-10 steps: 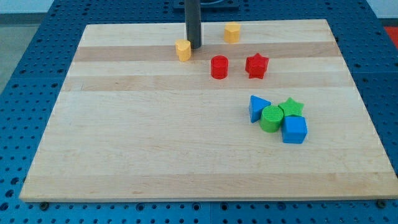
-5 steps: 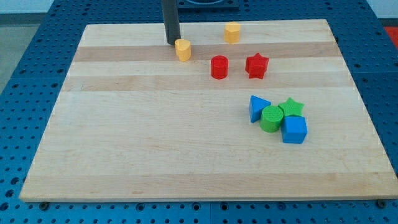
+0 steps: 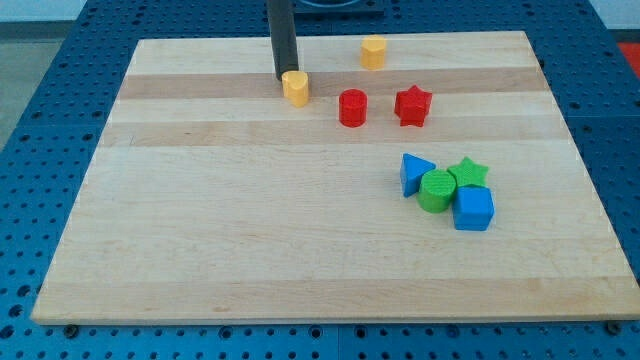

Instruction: Move the yellow heart parallel left of the red circle

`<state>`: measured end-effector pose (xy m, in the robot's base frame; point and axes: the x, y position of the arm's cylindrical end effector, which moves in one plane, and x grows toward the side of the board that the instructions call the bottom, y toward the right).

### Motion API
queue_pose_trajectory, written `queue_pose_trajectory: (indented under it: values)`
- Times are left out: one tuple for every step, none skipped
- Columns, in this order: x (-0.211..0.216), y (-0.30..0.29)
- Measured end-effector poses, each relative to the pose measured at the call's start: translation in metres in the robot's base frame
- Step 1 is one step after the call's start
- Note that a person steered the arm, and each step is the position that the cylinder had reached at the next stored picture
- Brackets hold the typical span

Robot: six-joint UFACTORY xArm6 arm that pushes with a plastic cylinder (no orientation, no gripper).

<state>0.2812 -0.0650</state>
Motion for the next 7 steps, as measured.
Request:
queue_pose_trajectory:
  values:
    - [0.008, 0.0]
    - [0.012, 0.0]
    - [0.013, 0.0]
    - [0.015, 0.0]
    - [0.005, 0.0]
    - [-0.011, 0.022]
    - [-0.002, 0.022]
